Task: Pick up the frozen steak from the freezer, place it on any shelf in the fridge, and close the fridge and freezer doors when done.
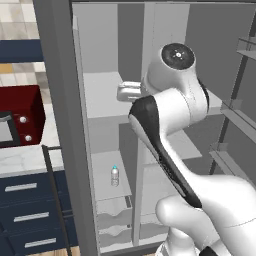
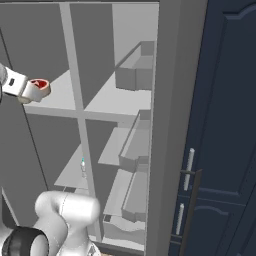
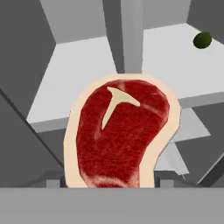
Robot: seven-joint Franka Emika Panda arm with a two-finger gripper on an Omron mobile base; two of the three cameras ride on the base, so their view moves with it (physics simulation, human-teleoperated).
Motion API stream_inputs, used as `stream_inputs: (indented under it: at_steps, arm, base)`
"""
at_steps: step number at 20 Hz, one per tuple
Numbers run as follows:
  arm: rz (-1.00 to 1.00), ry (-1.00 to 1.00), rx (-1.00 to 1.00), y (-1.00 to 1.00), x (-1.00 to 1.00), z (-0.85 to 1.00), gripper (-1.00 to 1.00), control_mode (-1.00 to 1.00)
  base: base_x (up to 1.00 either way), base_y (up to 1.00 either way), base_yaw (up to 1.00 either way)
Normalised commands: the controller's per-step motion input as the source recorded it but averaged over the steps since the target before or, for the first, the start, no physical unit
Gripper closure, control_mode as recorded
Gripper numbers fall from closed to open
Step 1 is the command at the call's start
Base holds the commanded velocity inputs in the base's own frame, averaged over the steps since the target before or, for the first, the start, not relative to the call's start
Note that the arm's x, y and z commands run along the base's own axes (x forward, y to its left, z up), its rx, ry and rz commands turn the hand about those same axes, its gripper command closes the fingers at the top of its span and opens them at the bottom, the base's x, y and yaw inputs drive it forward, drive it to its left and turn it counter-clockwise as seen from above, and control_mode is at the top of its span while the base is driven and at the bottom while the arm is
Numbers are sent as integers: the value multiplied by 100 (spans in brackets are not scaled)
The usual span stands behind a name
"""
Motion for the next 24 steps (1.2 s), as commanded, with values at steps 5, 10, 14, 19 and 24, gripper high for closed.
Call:
stream_inputs:
  at_steps: [5, 10, 14, 19, 24]
  arm:
    - [0, 1, 0, -100, -100, 2, 100, -100]
    - [-4, 14, 1, -100, -62, 0, 100, -100]
    - [-8, 21, 0, -100, 13, 0, 100, -100]
    - [-4, 13, -2, -81, 83, 0, 100, -100]
    - [18, -24, -16, -2, 62, -6, 100, -100]
  base:
    - [0, 0, 0]
    - [0, 0, 0]
    - [0, 0, 0]
    - [0, 0, 0]
    - [0, 0, 0]
